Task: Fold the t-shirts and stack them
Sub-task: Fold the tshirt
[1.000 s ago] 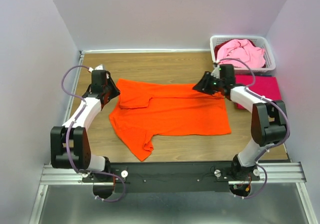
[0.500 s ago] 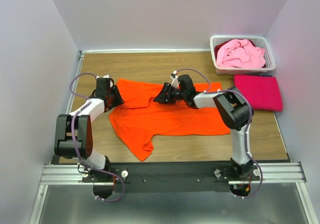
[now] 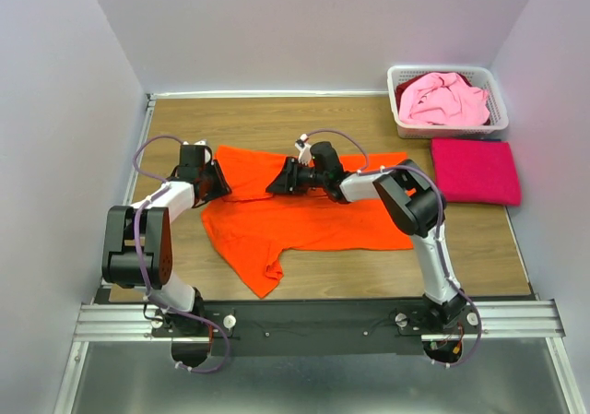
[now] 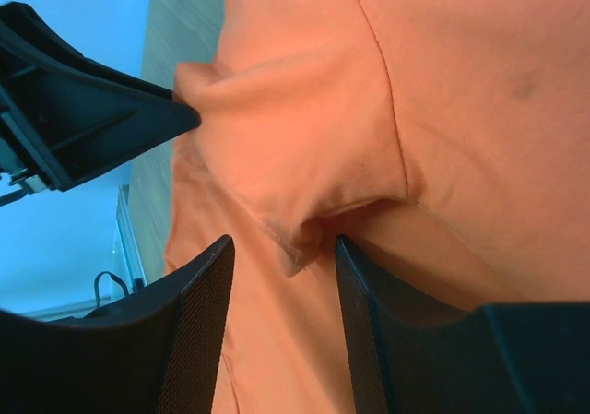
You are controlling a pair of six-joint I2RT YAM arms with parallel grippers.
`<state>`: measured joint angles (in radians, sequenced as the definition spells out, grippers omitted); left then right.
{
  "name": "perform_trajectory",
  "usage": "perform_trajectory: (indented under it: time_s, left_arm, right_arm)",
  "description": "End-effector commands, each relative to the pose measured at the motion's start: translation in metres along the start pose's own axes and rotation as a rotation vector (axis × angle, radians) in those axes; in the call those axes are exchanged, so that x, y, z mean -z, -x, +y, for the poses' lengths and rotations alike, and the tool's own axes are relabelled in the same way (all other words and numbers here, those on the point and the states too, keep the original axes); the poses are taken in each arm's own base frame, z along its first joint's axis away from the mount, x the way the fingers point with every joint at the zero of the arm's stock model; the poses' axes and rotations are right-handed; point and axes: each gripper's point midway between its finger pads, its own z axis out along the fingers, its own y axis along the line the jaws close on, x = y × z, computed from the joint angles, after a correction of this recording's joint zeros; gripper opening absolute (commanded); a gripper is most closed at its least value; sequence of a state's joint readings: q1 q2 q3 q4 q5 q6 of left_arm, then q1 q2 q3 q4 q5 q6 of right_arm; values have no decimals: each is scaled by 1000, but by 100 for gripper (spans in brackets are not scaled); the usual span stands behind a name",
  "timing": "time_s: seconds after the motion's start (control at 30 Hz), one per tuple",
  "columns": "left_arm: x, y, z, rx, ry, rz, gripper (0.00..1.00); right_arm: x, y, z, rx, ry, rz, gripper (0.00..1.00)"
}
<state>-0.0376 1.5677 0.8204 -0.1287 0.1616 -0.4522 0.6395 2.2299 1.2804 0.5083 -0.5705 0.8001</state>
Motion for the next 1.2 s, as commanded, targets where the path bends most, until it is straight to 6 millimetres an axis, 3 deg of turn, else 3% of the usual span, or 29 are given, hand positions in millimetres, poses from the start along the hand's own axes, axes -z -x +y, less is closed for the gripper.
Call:
perform_trajectory:
  time_s: [0.0,0.17,0.37,0.4,0.5,0.67,0.83,1.0,1.07,1.1,1.17]
  left_arm:
    - [1,-7,-7,-22,-38,23,40]
    - [3,-7,-10,-20,-44,27,36]
    - [12,-7,-10,-12,-30,37,26]
    - [15,-8,-10,-10,-27,41,14]
    - [19,-4,-11,-7,-21,37,7]
    - [26,2,-10,-8,5,32,5]
    - [25,-1,-2,-2,48,43,5]
    - [16,-26,9,11,75,127,6]
    - [15,-32,13,21,87,139,8]
    - [15,-31,13,22,91,131,11]
    - [14,-31,16,22,106,132,16]
  right_arm:
    - [-15,-11,3,7,33,30,53]
    - [-19,-18,1,8,37,48,47]
    - [-11,-13,14,34,50,35,29]
    - [-9,-13,14,33,48,35,24]
    - [-4,-11,21,37,53,30,20]
    - [3,-9,27,52,37,30,14]
    - [8,-11,23,57,-4,49,14]
    - [8,-28,3,40,-58,108,16]
    - [8,-35,-3,25,-73,131,23]
    - [8,-37,-4,28,-75,136,35]
    - [9,-36,-6,38,-92,138,44]
